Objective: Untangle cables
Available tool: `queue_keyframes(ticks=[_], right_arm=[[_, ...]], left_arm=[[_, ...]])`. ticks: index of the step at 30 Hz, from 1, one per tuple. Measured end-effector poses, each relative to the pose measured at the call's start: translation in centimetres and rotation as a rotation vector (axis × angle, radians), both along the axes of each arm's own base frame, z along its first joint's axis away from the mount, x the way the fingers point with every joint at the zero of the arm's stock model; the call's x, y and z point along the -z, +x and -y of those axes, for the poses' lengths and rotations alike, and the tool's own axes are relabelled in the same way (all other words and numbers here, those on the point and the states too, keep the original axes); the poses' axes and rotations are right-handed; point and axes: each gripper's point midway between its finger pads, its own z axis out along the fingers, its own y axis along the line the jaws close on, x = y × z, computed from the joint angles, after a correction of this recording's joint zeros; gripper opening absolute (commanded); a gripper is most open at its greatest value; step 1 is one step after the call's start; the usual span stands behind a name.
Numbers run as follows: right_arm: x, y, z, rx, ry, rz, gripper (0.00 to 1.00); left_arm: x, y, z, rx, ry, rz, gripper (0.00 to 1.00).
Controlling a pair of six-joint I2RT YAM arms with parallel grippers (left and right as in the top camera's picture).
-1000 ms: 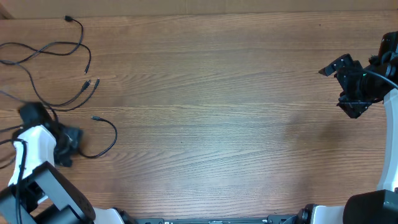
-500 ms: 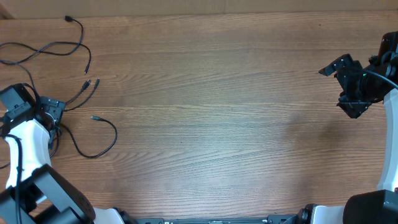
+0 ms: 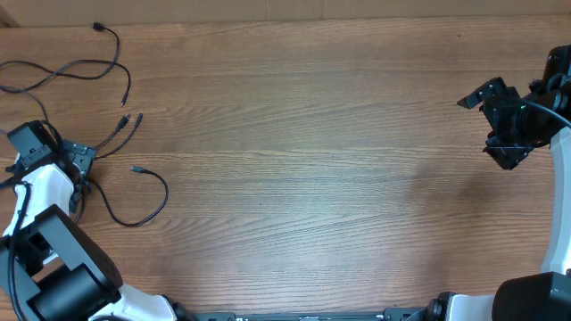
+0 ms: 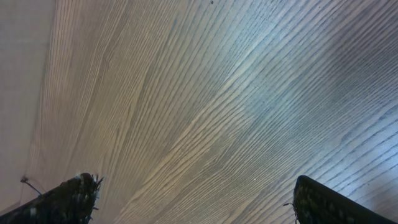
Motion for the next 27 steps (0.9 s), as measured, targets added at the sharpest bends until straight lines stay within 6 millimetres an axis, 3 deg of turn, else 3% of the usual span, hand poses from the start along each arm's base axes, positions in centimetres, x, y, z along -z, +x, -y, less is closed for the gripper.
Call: queue_keyframes(ticks=[9, 21, 27], right_arm=[[0.0, 0.0, 0.0, 0.000, 0.000, 0.000, 1.00], [0.0, 0.0, 0.0, -0.001, 0.000, 0.000, 1.00], [0.0, 0.0, 0.0, 0.000, 0.000, 0.000, 1.00]], left_arm=[[3.2, -0.8, 0.2, 0.072, -0.013, -0.108, 0.90], [3.1, -1.9, -0.9, 0.192, 0.089, -0.235, 0.88], [2.9, -1.2, -1.2, 0.210, 0.109, -0.217, 0.86]])
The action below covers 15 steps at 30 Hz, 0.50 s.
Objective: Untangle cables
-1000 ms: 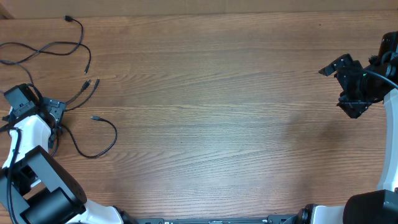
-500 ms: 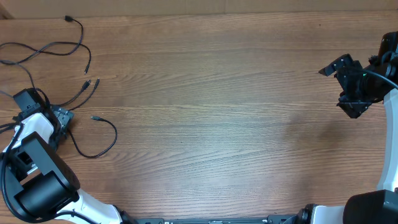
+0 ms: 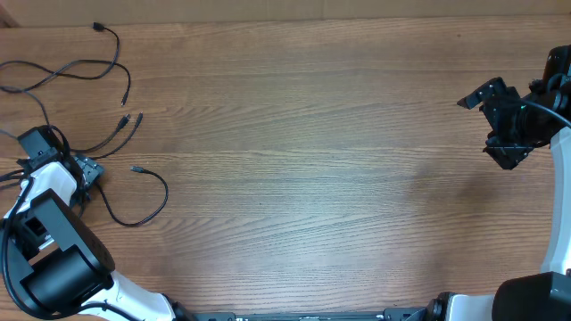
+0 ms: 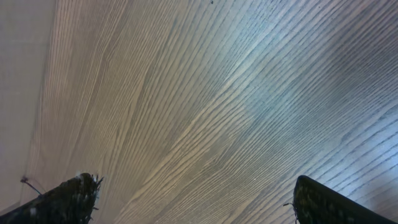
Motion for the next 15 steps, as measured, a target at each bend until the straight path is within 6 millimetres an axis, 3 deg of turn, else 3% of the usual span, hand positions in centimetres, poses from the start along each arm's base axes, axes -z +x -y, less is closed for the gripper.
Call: queue_keyframes(ticks=[15], right_arm=[[0.00, 0.01, -0.02, -0.001, 0.000, 0.001, 1.00]], left_arm=[[0.67, 0.62, 0.38, 0.041, -0.024, 0.010, 0.82]])
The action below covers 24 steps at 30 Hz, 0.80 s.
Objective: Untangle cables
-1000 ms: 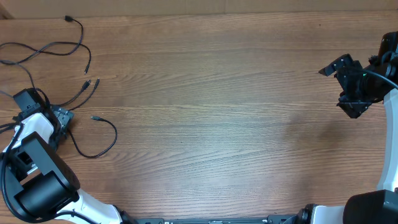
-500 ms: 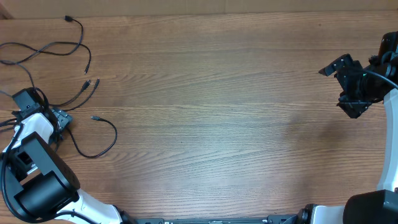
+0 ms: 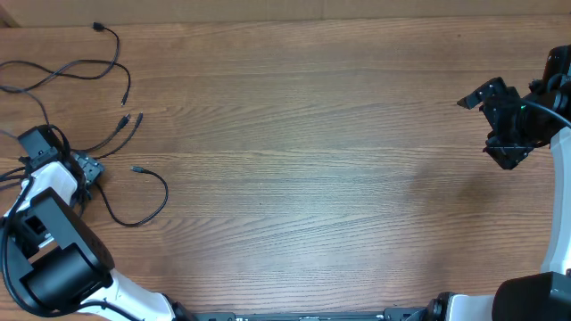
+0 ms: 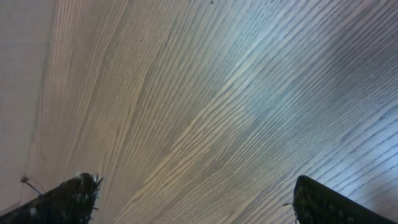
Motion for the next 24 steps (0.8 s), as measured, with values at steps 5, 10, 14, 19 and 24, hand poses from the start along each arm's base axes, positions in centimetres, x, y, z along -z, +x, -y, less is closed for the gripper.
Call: queue_keyframes(ticks=[5, 10, 14, 19, 24], right_arm=[[0.0, 0.0, 0.0, 0.001, 0.000, 0.000, 1.00], [0.0, 0.0, 0.0, 0.000, 0.000, 0.000, 1.00], [0.0, 0.0, 0.0, 0.001, 0.000, 0.000, 1.00], [0.0, 0.0, 0.0, 0.001, 0.000, 0.000, 1.00], [0.0, 0.0, 0.0, 0.001, 0.001, -0.001, 1.00]], left_arm=[[0.3, -0.2, -0.2, 0.011, 0.013, -0.026, 0.77], [0.3, -0.6, -0.6, 0.019, 0.037, -0.057, 0.76], [0.2, -0.9, -0.6, 0.021, 0.041, -0.077, 0.76], [0.2, -1.2, -0.7, 0.020, 0.040, -0.089, 0.76], [0.2, -2.1, -1.3, -0.011, 0.029, -0.100, 0.79]])
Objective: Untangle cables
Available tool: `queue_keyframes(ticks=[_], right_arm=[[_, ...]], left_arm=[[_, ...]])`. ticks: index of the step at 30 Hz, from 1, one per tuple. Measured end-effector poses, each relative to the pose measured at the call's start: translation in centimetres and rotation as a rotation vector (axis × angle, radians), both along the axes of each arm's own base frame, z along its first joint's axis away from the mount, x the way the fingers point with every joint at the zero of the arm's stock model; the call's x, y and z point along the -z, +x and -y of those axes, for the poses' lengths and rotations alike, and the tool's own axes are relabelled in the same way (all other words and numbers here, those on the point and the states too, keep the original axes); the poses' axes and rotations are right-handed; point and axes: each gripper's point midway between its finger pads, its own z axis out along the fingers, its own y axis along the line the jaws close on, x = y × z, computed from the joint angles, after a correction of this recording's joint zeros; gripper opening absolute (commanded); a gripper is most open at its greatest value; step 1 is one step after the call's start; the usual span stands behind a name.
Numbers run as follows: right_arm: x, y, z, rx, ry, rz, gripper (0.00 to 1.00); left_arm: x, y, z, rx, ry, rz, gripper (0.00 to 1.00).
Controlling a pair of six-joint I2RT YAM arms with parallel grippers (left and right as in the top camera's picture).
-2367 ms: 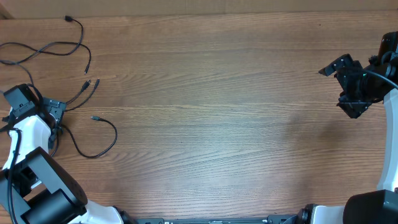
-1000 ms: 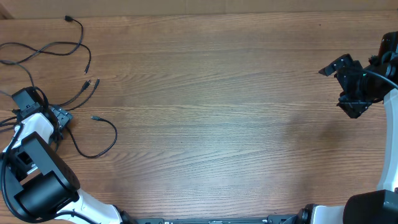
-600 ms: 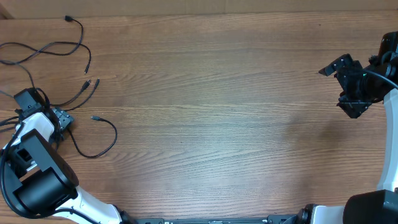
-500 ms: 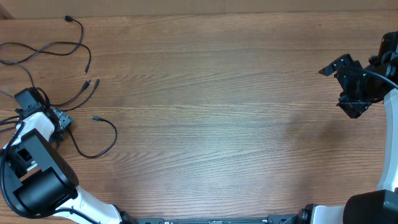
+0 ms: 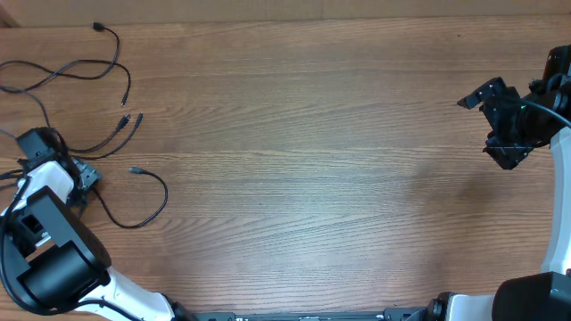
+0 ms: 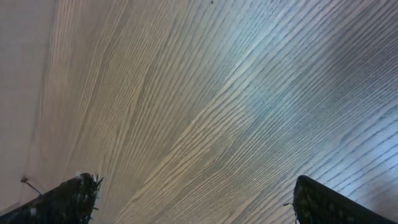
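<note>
Several thin black cables lie at the table's far left. One loops out to the right (image 5: 157, 201) and ends in a plug (image 5: 136, 169). Its other end runs into my left gripper (image 5: 83, 176), which looks shut on it at the left edge. A longer cable (image 5: 107, 62) winds across the back-left corner, and a pair of plugs (image 5: 130, 119) lies below it. My right gripper (image 5: 489, 129) hangs at the far right, away from every cable. In the wrist view the right gripper (image 6: 199, 202) is open, its fingertips (image 6: 71, 199) wide apart over bare wood.
The wooden table (image 5: 303, 152) runs the full width, with its back edge along the top of the overhead view. The left arm's base (image 5: 53, 267) fills the near-left corner. The right arm (image 5: 553, 178) stands along the right edge.
My left gripper has shifted slightly left and toward the near edge. The looped cable's bottom bend moved a little left with it. The right gripper has not moved.
At first my left gripper sat at the cable bundle by the left edge. It then turned and moved slightly nearer, and has since crept left in small steps, dragging the looped cable a little. My right gripper stayed open at the far right throughout.
</note>
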Motion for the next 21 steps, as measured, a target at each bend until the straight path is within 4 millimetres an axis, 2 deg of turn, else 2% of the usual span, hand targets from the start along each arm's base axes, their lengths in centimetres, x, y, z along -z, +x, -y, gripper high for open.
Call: queue_keyframes(ticks=[6, 19, 21], right_arm=[[0.0, 0.0, 0.0, 0.000, 0.000, 0.001, 1.00], [0.0, 0.0, 0.0, 0.000, 0.000, 0.001, 1.00], [0.0, 0.0, 0.0, 0.000, 0.000, 0.001, 1.00]], left_arm=[[0.0, -1.6, -1.4, -0.061, -0.011, 0.000, 0.85], [-0.2, -1.6, -1.3, -0.056, -0.030, -0.007, 0.86], [-0.4, -1.4, -1.2, -0.048, -0.040, 0.001, 0.89]])
